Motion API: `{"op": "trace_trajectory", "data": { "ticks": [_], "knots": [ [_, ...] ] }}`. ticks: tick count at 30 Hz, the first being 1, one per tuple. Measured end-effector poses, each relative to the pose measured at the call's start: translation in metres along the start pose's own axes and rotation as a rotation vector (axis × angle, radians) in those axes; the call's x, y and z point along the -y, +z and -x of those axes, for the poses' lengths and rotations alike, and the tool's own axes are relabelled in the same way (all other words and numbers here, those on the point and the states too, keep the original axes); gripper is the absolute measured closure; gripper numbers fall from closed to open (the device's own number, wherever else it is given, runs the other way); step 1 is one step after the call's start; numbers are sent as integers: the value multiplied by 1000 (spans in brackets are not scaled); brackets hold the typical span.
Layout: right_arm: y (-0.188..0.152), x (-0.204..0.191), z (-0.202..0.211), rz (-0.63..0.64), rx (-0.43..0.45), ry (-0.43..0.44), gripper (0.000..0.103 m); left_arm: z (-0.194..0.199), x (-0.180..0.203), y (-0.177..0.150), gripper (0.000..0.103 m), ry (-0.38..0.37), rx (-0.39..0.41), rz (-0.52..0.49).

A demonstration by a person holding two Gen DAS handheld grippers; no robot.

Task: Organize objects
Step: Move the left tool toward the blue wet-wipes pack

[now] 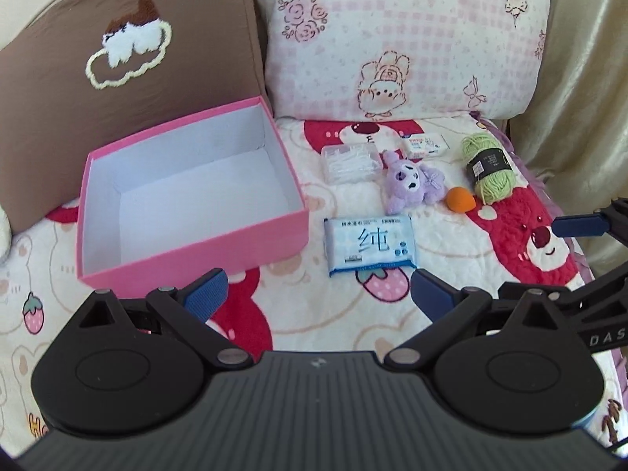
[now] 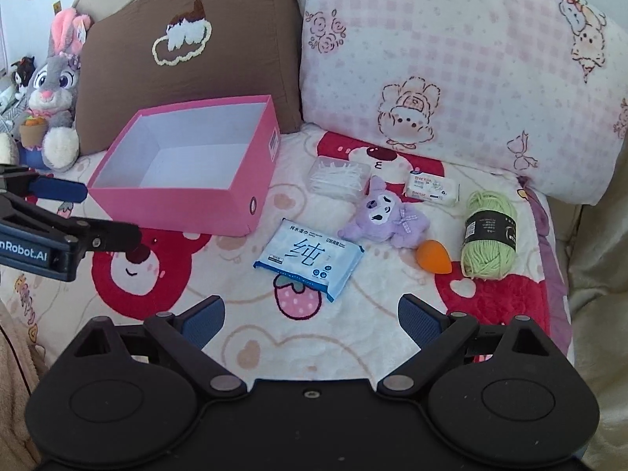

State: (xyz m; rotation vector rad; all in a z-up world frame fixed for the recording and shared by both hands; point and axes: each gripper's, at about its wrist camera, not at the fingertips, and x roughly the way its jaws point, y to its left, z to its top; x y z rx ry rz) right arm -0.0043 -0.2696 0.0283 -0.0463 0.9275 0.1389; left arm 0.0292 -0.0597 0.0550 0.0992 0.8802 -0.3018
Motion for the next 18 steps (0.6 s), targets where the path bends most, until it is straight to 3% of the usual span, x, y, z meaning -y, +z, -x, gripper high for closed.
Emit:
{"op": "trace_trajectory", "data": {
  "ticks": [6,11,14,18],
  "knots": [
    [3,-1,-19,55,36,18,7,-34,3,6,4,-43,-21,24],
    [-4,7,-51,-1,56,48,12,-63,2,3,4,-104,-16,52],
    [-11,7,-69,-1,69,48,13,-83,-1,-6,4,-75,-27,60],
    [-21,5,-92,12,19,36,23,-111,-12,-17,4,-69,-51,93]
  ]
}}
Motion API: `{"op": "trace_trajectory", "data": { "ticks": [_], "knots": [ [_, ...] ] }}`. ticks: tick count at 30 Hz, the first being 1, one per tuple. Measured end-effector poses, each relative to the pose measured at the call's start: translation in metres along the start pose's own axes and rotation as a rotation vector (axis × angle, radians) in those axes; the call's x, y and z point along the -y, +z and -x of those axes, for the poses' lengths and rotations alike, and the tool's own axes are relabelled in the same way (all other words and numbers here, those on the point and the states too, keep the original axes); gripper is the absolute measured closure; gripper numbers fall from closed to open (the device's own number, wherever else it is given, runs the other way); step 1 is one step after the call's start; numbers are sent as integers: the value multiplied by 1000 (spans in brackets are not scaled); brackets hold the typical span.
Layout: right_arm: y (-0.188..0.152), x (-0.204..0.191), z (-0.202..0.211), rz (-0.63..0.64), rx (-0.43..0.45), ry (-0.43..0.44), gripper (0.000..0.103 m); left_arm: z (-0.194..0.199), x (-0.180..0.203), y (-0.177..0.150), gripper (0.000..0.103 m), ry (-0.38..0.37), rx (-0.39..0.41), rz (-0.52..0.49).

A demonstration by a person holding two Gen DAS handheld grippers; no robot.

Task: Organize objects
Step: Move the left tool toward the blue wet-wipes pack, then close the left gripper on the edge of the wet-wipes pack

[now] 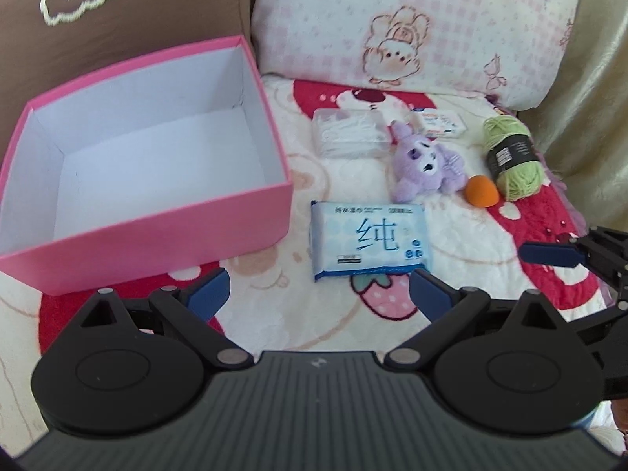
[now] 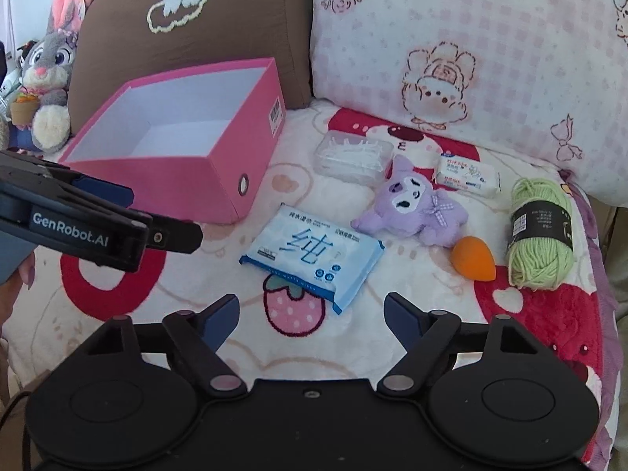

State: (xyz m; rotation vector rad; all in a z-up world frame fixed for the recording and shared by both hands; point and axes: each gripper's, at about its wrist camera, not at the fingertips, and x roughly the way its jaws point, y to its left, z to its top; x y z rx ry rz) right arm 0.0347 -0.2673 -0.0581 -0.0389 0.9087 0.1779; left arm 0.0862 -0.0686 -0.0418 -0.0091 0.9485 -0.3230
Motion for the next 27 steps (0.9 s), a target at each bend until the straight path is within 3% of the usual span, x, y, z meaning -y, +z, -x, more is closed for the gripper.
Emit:
{"op": "trace_trajectory", "data": {
  "ticks": [11,16,21,27],
  "knots": [
    [-9,10,-39,-23,26,26,29,-43,-20,-18,7,-59,59,90],
    [-12,9,-64,-60,37,23,36,-59,-28,-20,16,-119,70,148],
    [-14,5,-74,-50,4,18,47,-79,-32,-25,33,-134,39,211],
    [-9,11,-75,-59,-10,1,62,-94,-37,-24,40,-177,22,257]
  ]
}}
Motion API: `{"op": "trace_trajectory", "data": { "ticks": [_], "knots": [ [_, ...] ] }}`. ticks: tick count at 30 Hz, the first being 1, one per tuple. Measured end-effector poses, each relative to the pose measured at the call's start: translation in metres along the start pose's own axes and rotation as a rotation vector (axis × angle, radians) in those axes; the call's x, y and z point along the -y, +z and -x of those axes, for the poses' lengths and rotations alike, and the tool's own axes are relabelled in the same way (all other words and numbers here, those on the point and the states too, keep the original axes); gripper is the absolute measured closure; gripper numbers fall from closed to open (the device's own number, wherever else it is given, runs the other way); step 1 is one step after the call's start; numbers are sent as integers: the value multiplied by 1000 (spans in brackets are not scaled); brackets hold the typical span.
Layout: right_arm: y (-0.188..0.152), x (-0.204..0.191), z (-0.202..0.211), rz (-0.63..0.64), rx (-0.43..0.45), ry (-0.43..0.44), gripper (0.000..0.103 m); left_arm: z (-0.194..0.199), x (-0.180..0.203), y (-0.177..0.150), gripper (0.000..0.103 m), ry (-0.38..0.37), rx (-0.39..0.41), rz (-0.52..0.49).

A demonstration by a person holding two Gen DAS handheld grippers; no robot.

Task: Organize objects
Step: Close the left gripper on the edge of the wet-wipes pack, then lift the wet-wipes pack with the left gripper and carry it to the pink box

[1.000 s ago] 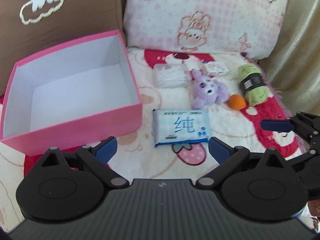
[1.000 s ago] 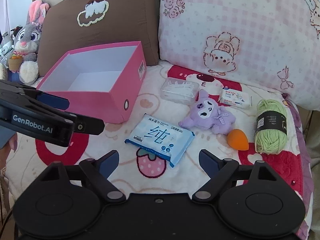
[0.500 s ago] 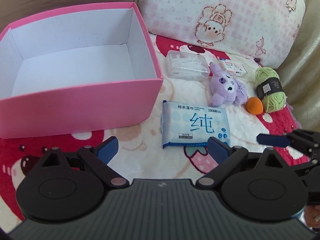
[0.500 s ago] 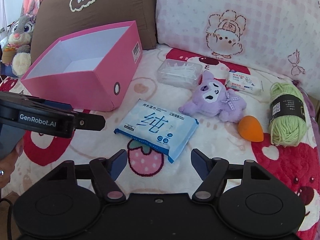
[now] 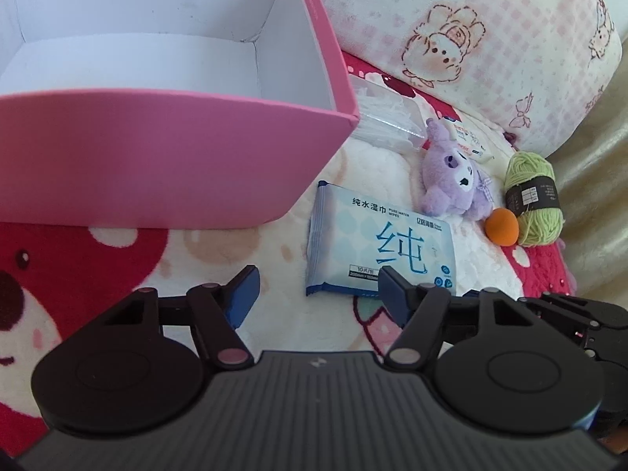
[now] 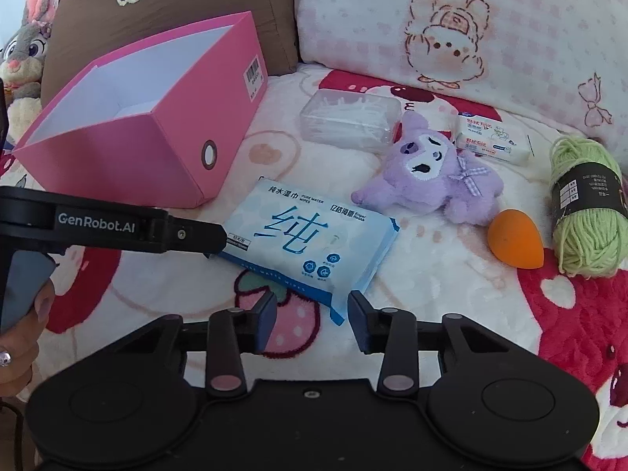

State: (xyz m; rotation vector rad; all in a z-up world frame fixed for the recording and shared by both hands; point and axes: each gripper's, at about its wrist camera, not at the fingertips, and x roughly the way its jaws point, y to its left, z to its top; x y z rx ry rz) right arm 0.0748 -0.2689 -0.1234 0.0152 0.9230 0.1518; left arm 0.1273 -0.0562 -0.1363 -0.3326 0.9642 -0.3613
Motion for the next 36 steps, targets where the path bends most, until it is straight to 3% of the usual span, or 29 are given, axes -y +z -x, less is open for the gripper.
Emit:
{"op": "trace_trajectory", "data": {
  "ticks": [3,7,12,16,22,27,32,36],
  "knots": [
    [2,8,-1,-53,4,28,62,-11,0,-2,44,50,-31,23],
    [1,21,-3,-179,17,58,60,-16,1,-8,45,51,-7,34],
    [-1,30,-8,-288,11,101,58,-17,1,-7,68,-18,-15,47],
    [0,34,-13,-325,6,110,58,-18,2,-9,73,-49,-4,44],
    [1,35,-24,-315,-6,110,55,-24,6,-9,73,-73,-30,1],
    [-1,29,-22,-260,1,96,71,-23,3,-8,73,-98,-44,3],
    [-2,23,-12,-176,0,64,74,-19,4,-8,73,-145,-62,30],
    [-8,26,0,-137,-23,72,74,-20,4,-14,73,-188,-150,49]
  ]
}}
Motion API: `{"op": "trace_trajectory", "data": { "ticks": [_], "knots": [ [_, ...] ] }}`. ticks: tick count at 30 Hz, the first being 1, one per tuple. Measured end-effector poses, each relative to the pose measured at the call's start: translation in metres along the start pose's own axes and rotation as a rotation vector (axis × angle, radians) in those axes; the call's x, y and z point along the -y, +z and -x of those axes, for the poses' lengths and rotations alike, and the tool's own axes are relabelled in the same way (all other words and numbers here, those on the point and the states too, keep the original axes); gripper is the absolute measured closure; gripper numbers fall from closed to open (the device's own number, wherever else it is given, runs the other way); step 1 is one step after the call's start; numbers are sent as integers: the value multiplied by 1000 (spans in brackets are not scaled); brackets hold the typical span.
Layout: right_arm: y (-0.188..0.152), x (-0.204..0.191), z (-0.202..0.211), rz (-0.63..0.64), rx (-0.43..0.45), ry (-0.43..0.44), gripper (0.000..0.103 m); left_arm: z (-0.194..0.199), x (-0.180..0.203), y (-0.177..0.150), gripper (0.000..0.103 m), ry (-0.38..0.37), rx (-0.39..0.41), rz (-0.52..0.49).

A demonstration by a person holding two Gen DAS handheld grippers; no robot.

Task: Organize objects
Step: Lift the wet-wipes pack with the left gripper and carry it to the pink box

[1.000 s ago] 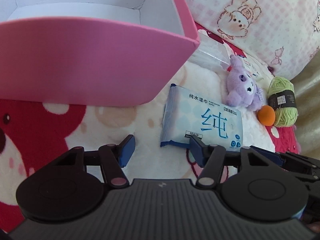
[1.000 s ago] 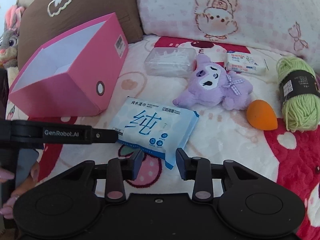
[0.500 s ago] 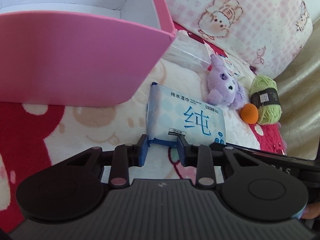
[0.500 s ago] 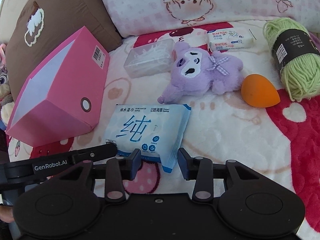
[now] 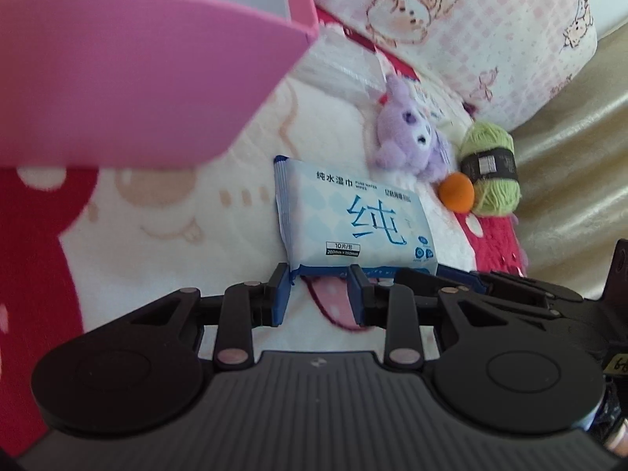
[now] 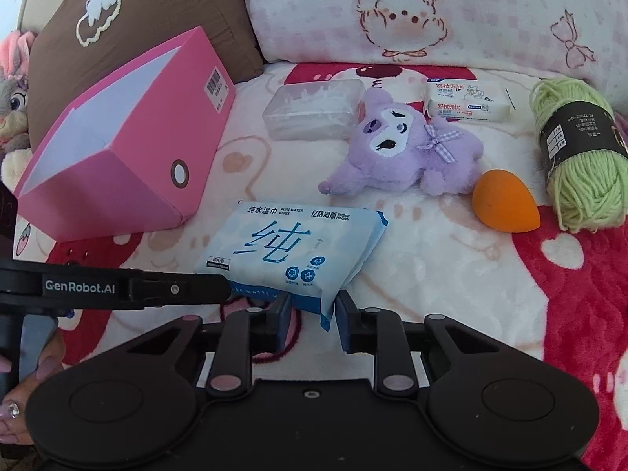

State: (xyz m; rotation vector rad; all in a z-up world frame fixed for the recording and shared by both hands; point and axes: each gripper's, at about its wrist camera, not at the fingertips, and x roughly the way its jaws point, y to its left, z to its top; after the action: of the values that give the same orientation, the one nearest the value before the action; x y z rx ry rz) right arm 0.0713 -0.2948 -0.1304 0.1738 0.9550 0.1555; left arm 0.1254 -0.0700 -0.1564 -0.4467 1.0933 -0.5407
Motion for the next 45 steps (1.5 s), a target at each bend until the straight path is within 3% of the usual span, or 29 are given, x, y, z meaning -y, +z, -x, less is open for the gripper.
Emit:
{"op": "trace_trajectory", "data": {
  "ticks": [4,7,9,11,19,23,30,36,45],
  "knots": [
    [-11,5,8,44,-73,21,74,1,8,-11,73,0,-97,-23],
    [-18,13,16,8,-66,40,60,0,9,-13,69,-6,-130,-16],
    [-19,18,20,-28,-46,47,41,0,8,-15,66,23,-121,-36],
    [-18,19,22,-46,-30,52,38,-1,7,-16,66,43,-119,-47],
    [-13,22,6,-94,-23,16,40,7,16,-12,63,92,6,-111],
    [-16,18,-1,-80,-47,-4,56,-1,13,-12,64,90,-6,-92],
    [-24,14,-3,-41,-39,-21,66,-11,19,-17,69,58,5,-103],
    [-30,5,-4,-27,-17,-33,67,-10,30,-21,69,91,5,-134],
    [-29,-18,21,43,5,-66,68,8,38,-19,69,73,-39,-111]
  ]
}}
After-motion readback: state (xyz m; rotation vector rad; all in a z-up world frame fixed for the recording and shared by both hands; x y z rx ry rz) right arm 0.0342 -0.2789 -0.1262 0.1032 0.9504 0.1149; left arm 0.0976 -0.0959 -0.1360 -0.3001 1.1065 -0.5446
